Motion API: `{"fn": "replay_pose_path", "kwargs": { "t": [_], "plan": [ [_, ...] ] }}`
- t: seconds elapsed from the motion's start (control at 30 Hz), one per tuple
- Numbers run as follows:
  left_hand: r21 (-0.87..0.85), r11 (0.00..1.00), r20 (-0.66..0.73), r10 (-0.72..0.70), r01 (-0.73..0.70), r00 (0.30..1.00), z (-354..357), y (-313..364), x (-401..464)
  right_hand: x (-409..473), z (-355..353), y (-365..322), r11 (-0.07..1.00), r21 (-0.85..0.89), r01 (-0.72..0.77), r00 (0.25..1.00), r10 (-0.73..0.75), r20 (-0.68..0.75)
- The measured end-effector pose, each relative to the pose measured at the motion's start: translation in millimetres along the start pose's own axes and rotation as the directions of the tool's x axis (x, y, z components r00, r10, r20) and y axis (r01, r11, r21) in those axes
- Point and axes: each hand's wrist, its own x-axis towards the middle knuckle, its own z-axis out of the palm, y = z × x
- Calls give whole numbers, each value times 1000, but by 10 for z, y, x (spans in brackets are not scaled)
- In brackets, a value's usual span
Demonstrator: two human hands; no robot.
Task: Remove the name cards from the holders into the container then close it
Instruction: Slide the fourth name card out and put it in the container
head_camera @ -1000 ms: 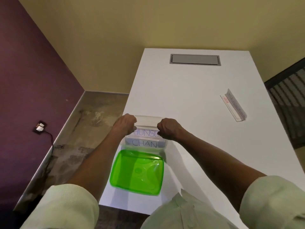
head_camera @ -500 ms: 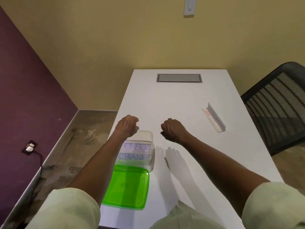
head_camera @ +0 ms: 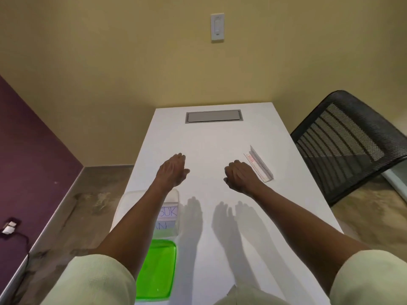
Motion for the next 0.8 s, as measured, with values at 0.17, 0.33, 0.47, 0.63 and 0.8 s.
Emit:
{"fn": "replay_pose_path", "kwargs": {
  "t": [0.17,0.33,0.47,0.63,0.8],
  "plan": [
    [11,999,9,46,-46,999,24,300,163,-221,-59,294,994,-92,-64,998,61,-33],
    [16,994,1,110,-110,994,61,615,299,-378,-38,592,983,-136,-127,991,122,-47],
    [19,989,6,150,-150,989,91,861,412,-506,-2,800,975,-163,-150,989,148,-26],
    [32,981,31,192,-193,981,164,1145,547,-630,113,1050,971,-100,-218,971,226,76],
    [22,978,75,206,-208,976,270,1388,684,-755,152,1266,960,-80,-270,951,279,132]
  ]
}}
